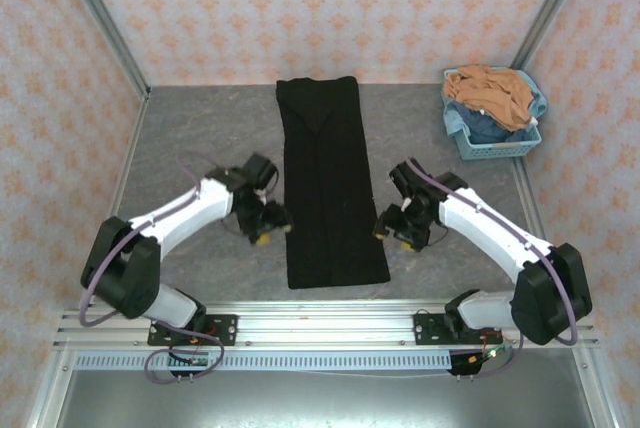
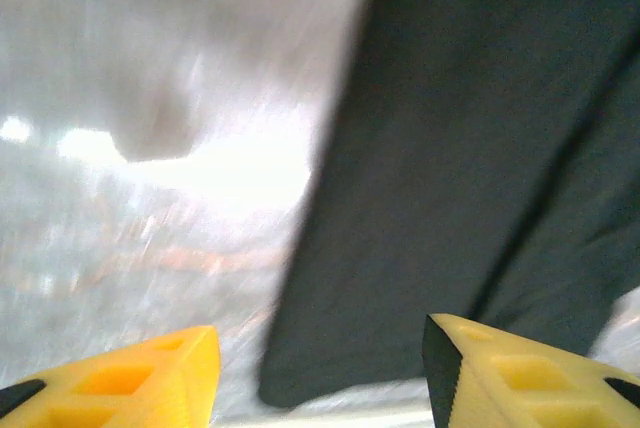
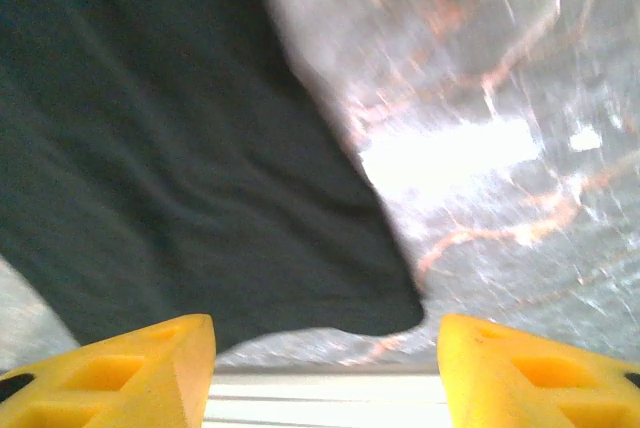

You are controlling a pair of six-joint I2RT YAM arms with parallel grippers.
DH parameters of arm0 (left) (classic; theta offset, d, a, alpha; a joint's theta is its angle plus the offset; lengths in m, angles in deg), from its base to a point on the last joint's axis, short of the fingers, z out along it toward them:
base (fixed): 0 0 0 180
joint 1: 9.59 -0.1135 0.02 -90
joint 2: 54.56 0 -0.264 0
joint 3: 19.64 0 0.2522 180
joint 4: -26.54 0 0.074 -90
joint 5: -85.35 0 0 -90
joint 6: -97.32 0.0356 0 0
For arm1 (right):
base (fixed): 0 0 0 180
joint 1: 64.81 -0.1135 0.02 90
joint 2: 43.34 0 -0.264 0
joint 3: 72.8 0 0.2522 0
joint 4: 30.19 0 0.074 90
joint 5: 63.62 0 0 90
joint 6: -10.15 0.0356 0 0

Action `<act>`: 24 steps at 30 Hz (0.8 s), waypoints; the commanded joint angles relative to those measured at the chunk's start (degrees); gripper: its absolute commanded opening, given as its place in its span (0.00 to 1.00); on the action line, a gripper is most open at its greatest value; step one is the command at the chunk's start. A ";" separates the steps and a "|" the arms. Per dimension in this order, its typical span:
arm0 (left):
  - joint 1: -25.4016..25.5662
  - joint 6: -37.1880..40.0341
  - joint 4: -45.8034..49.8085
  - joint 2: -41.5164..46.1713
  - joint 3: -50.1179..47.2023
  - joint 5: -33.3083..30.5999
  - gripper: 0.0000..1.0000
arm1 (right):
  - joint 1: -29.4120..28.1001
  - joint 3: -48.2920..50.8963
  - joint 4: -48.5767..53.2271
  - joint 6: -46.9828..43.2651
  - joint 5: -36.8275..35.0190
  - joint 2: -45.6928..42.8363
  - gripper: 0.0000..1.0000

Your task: Fold and stack the t-shirts

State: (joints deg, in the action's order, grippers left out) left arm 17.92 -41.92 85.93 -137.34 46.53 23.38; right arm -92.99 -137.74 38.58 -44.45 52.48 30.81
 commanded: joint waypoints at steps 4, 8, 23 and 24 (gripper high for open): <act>9.37 -10.42 -8.62 5.08 -9.75 3.77 0.59 | -0.08 7.82 0.54 -3.48 5.00 -1.41 0.61; 14.05 -13.48 -12.27 1.87 -10.24 3.10 0.58 | -0.03 10.99 -0.98 -3.55 4.96 -0.94 0.61; 18.54 -13.56 -13.68 -7.32 -8.57 0.80 0.33 | -2.14 11.53 -7.87 -1.11 7.18 4.64 0.59; 18.55 -13.61 -13.97 -7.67 -8.35 0.58 0.32 | -2.75 11.37 -8.21 -0.84 7.12 5.25 0.58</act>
State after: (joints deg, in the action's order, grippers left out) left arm 35.80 -54.81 75.70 -142.59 37.59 25.35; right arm -94.54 -125.28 31.89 -46.49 59.26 34.83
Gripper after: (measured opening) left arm 0.324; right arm 0.584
